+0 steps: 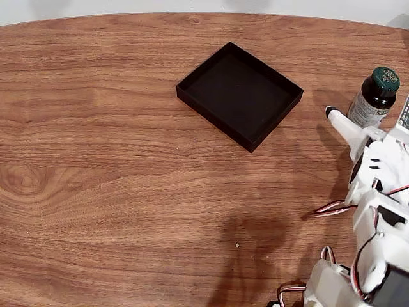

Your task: Pick up the pill bottle and place it in the black box.

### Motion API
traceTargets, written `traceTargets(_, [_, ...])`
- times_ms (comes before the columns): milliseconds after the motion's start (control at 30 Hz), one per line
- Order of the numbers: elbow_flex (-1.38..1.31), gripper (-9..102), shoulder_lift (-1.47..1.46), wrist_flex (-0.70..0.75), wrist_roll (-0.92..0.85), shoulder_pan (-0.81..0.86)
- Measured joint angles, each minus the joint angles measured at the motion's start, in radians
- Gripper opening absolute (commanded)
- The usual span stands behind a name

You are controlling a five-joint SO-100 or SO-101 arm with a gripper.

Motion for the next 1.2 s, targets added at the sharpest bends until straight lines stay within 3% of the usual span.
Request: traceTargets(1200, [-0.21, 49, -0.394, -0.221, -0.003, -0.049])
